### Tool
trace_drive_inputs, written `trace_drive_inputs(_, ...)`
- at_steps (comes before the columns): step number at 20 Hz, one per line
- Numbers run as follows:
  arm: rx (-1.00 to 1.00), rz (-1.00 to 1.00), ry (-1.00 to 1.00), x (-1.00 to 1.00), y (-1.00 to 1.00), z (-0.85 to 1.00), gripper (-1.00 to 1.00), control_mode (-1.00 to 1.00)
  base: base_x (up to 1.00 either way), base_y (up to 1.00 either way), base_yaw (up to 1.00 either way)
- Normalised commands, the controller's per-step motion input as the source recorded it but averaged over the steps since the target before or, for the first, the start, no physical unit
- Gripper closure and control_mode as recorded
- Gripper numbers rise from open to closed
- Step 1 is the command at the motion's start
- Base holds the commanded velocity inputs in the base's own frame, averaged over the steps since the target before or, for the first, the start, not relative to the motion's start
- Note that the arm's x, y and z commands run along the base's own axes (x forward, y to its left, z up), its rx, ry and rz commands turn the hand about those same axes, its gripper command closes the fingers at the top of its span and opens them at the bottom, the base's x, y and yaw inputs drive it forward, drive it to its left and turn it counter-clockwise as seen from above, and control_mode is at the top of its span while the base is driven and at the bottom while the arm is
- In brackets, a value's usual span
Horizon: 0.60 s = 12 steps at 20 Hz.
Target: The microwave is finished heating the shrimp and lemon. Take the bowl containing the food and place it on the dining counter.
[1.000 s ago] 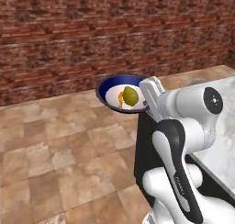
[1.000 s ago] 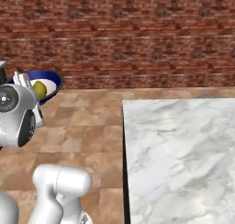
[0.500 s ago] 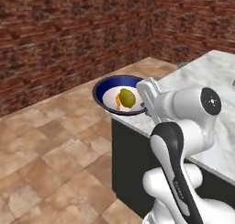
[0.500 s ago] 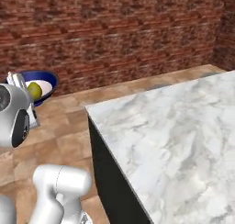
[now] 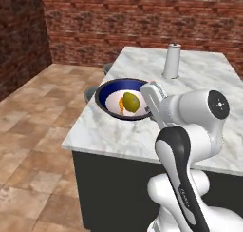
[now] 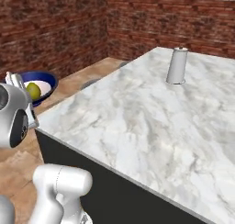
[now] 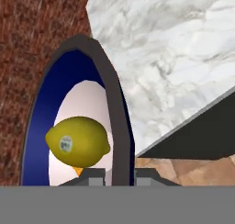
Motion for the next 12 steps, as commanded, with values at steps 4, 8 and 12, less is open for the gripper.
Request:
trace_drive_inputs(4,0.00,-0.10,0.03,0.09,-0.01,0.00,1.00,-1.00,0.29,0.09,-0.55)
trace_drive_inputs(8,0.00,-0.04,0.05,0.59,-0.11,0.00,1.00,-1.00,0.00,0.00,0.00)
trace_drive_inputs(12,0.00,0.01,0.18,1.00,-0.30,-0.06,1.00,-1.00,0.00,0.00,0.00)
